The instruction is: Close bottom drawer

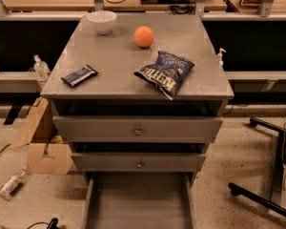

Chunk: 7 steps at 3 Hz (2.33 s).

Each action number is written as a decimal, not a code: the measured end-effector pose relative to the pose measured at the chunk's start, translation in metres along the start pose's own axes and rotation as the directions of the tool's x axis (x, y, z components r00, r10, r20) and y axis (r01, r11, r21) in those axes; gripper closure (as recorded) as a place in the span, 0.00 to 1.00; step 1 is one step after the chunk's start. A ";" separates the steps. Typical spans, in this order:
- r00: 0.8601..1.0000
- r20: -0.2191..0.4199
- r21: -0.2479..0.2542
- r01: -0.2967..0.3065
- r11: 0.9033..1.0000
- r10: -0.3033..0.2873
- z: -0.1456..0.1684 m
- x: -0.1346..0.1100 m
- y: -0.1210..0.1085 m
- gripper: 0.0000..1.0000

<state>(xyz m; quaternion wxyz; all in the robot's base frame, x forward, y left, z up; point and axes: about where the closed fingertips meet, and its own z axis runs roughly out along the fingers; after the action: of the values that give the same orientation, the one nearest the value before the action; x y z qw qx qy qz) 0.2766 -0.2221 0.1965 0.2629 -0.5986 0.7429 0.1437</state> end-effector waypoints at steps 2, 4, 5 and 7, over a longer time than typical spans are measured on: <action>0.996 0.087 -0.029 0.021 0.999 -0.018 0.103 0.030 -0.027 1.00; 0.995 0.091 -0.013 0.042 0.999 -0.041 0.110 0.027 -0.041 1.00; 0.995 0.091 -0.013 0.042 0.999 -0.041 0.110 0.027 -0.041 1.00; 0.991 0.108 0.019 0.078 0.997 -0.080 0.110 0.009 -0.073 1.00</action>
Offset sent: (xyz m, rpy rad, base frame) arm 0.0870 0.0234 -0.1446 0.1014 -0.0243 0.0525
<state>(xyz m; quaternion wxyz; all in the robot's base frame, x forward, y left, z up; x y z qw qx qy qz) 0.3698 -0.1889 0.1089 0.3130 -0.6167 0.7043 0.1601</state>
